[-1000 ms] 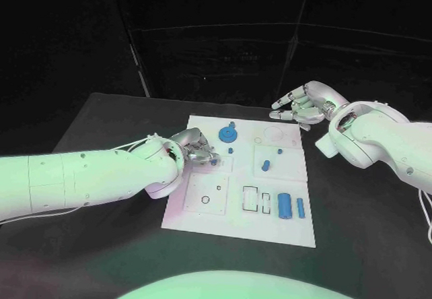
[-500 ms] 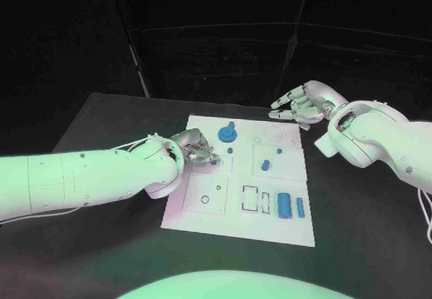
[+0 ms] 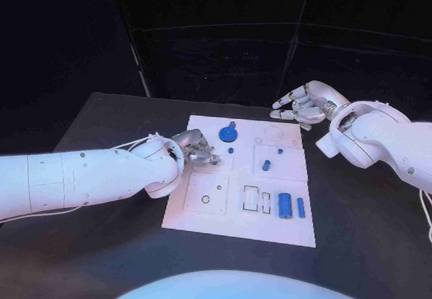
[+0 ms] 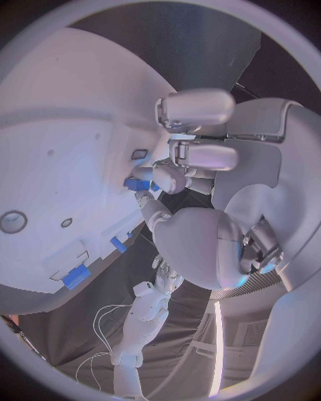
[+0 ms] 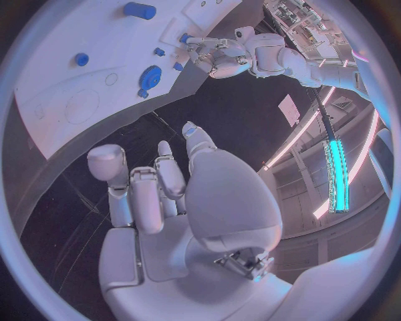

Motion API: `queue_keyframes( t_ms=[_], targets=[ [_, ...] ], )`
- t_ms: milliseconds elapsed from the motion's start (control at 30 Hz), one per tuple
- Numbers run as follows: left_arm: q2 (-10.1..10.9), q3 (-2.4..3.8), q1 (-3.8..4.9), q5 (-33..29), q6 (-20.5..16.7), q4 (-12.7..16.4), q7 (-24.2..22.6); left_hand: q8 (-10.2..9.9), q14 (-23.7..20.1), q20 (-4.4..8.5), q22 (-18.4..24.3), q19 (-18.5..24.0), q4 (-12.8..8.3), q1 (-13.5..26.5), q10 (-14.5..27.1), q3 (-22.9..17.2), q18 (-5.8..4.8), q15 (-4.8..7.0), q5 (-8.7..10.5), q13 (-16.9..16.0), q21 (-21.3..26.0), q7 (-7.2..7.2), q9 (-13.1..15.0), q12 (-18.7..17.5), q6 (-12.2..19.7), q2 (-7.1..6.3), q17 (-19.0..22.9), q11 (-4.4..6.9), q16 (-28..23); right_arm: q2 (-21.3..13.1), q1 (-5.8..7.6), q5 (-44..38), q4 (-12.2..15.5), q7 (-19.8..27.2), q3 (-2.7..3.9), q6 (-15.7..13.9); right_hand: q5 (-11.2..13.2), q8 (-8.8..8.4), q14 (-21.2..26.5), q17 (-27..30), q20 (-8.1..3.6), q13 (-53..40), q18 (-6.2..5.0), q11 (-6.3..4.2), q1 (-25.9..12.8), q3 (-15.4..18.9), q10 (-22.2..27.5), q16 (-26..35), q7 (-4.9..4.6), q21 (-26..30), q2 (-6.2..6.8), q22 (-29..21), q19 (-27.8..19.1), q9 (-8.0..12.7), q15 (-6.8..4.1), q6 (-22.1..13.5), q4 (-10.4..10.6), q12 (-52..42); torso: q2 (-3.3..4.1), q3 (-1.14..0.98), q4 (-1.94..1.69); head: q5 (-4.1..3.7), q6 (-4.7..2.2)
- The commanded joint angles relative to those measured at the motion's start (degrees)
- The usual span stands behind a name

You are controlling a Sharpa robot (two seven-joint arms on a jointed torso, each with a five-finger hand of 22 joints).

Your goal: Assemble the parts on the task board

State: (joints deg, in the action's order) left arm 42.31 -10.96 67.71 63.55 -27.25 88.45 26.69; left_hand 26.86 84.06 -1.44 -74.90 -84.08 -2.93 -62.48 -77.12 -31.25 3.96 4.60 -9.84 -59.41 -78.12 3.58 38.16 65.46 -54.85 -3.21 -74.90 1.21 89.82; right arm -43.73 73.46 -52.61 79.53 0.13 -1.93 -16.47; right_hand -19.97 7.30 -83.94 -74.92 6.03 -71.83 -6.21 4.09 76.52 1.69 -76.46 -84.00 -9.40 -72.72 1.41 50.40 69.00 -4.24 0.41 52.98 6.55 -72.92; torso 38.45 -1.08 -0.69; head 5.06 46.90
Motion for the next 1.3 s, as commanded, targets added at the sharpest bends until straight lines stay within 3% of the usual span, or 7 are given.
queue_keyframes(
  t_ms=[33,433,467,533,667,1300],
  targets=[
    [0.02,-0.14,-0.15,0.18,1.41,0.12,1.13,0.23,5.94,0.38,-1.87,-2.25,-8.27,-0.45,-0.6,-8.54,-0.79,0.43,-0.23,-0.02,-0.26,-0.35,0.1,0.09,-0.22,0.03,-15.1,0.19,0.18,0.12,0.11,-0.13,0.02,0.34,0.03,-0.19,-0.27,0.26,-3.54,-3.86,0.09,-0.03,-1.11,0.12,-0.08,0.06,0.15,0.34,0.2,0.31,-0.26,-0.07,-0.26,0.06,-0.53,-0.17,0.19,-0.12,0.01,-0.03,0.0,0.05,0.01],
    [0.41,-0.13,-0.15,0.19,1.56,0.71,1.18,0.36,5.94,0.41,-1.89,-2.26,-8.14,-0.44,-0.64,-8.68,-0.79,0.46,-0.32,-0.03,-0.27,-0.4,0.19,0.11,-0.3,-0.06,-15.1,0.23,0.18,0.16,0.1,-0.13,-0.05,0.35,0.03,-0.18,-0.28,0.28,-3.54,-3.84,0.08,-0.03,-1.11,0.11,-0.1,0.09,0.14,0.36,0.21,0.32,-0.27,-0.1,-0.27,0.06,-0.53,-0.16,0.22,-0.12,0.04,-0.03,0.04,0.01,0.04],
    [0.57,-0.12,-0.15,0.19,1.71,0.9,1.21,0.49,5.94,0.43,-1.91,-2.26,-8.01,-0.38,-0.71,-8.81,-0.79,0.49,-0.64,-0.14,-0.28,-0.44,0.27,0.2,-0.34,-0.2,-15.1,0.26,0.18,0.16,0.1,-0.13,-0.05,0.35,0.03,-0.18,-0.28,0.28,-3.54,-3.84,0.08,-0.03,-1.11,0.11,-0.1,0.09,0.14,0.36,0.21,0.32,-0.27,-0.1,-0.27,0.06,-0.53,-0.16,0.22,-0.12,0.04,-0.02,0.04,-0.01,0.04],
    [0.97,-0.1,-0.14,0.19,2.01,1.33,1.28,1.02,5.94,0.56,-2.0,-2.29,-7.38,0.02,-0.89,-9.38,-0.81,0.62,-3.4,-0.35,-0.32,-0.59,0.66,0.36,-0.43,-0.94,-15.1,0.42,0.18,0.15,0.1,-0.13,-0.09,0.33,0.03,-0.18,-0.28,0.29,-3.54,-3.83,0.08,0.02,-1.12,0.11,-0.09,0.1,0.18,0.36,0.21,0.33,-0.27,-0.11,-0.27,0.06,-0.53,-0.16,0.23,-0.08,0.02,0.0,0.03,-0.15,0.08],
    [1.35,-0.07,-0.09,0.17,2.52,1.73,1.44,1.72,5.94,0.72,-2.1,-2.33,-6.64,0.46,-1.21,-10.03,-0.82,0.78,-6.12,-0.88,-0.35,-0.78,1.18,0.79,-0.43,-1.83,-15.1,0.57,0.18,0.2,0.1,-0.13,-0.17,0.33,0.03,-0.17,-0.28,0.29,-3.54,-3.83,0.08,0.02,-1.12,0.11,-0.09,0.1,0.18,0.36,0.21,0.33,-0.27,-0.11,-0.27,0.06,-0.53,-0.16,0.23,-0.08,-0.02,-0.08,0.03,-0.01,0.13],
    [0.73,-0.02,0.06,-0.59,5.36,0.91,2.06,2.33,5.94,0.83,-2.16,-2.34,-5.32,1.41,-1.33,-10.66,-0.83,0.91,-6.76,-0.99,-0.35,-1.03,1.68,0.9,-0.4,-1.7,-15.1,0.73,0.18,0.61,0.1,-0.13,-0.46,0.5,0.03,-0.22,-0.32,0.3,-3.54,-3.85,0.08,-0.03,-1.12,0.1,-0.03,0.1,0.14,0.35,0.22,0.33,-0.28,-0.11,-0.26,0.06,-0.54,-0.16,0.22,-0.12,0.03,-0.06,0.03,-0.1,0.27]
  ],
)
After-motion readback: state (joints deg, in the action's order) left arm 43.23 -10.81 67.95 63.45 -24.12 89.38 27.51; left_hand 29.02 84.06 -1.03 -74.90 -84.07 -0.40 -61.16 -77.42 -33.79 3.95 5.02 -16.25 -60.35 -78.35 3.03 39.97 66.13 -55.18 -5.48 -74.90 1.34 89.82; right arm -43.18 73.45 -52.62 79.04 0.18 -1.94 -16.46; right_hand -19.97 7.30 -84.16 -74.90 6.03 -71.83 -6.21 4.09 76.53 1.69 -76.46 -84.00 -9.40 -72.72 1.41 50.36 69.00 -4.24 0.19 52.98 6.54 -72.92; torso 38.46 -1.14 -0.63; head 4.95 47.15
